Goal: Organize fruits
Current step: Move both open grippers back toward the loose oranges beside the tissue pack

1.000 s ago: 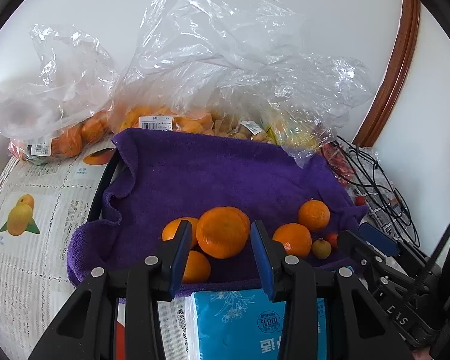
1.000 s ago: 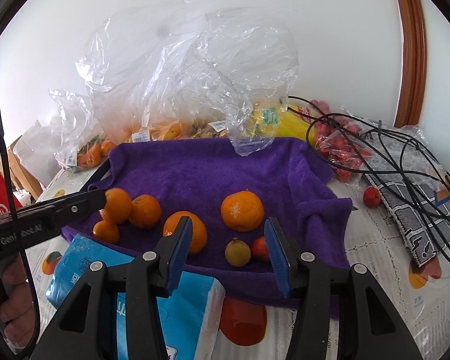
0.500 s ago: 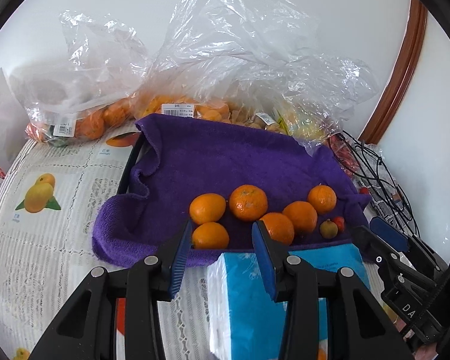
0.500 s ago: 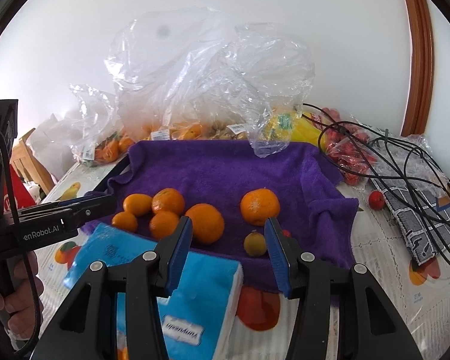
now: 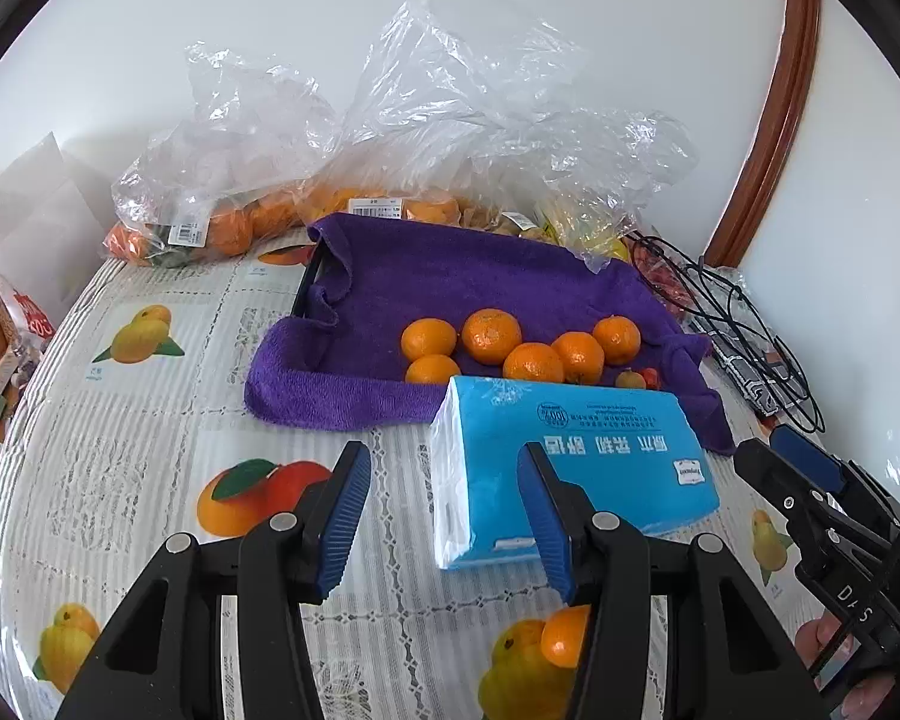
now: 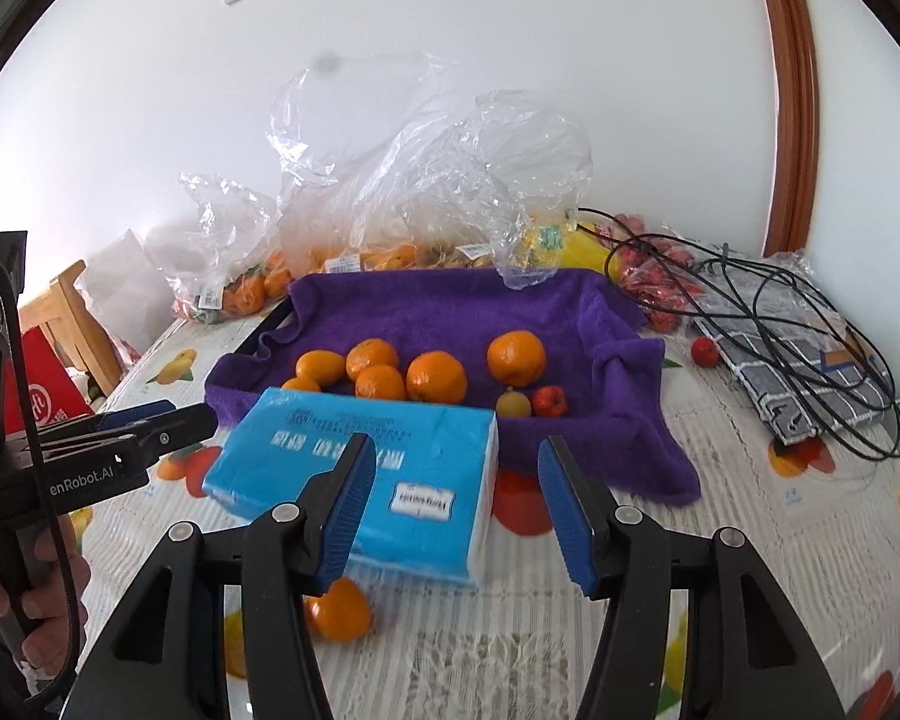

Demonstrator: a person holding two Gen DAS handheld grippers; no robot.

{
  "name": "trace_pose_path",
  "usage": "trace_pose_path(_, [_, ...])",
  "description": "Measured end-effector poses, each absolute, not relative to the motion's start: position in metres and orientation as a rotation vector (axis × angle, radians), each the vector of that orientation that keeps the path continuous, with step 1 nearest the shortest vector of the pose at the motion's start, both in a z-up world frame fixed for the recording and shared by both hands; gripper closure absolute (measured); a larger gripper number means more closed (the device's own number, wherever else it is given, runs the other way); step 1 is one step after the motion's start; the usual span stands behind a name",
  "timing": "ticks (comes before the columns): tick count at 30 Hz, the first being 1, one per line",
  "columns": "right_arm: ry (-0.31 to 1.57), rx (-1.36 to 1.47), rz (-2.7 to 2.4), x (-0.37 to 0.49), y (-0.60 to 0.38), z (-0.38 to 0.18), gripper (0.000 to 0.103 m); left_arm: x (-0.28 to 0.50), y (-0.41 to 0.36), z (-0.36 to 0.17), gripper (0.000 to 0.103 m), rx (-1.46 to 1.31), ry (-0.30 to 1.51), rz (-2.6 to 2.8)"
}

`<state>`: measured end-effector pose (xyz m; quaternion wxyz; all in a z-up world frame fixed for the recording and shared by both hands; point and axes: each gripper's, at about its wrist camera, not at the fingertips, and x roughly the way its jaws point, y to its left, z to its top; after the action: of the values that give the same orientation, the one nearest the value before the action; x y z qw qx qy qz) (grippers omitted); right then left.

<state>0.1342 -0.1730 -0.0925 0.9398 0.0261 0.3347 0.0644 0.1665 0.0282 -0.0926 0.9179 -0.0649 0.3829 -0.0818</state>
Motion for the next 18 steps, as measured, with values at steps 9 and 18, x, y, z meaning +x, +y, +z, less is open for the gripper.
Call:
trace_pose_path(9, [0.758,0.061,0.14,0.111,-0.16,-0.105,0.047,0.137,0.036,-0.102,0.054,-0.148,0.799,-0.156])
trace_pose_path(18, [0.798,0.096,0.162,0.104,-0.155,-0.117,0.047,0.117,0.04,-0.109,0.052,-0.139,0.809,-0.159])
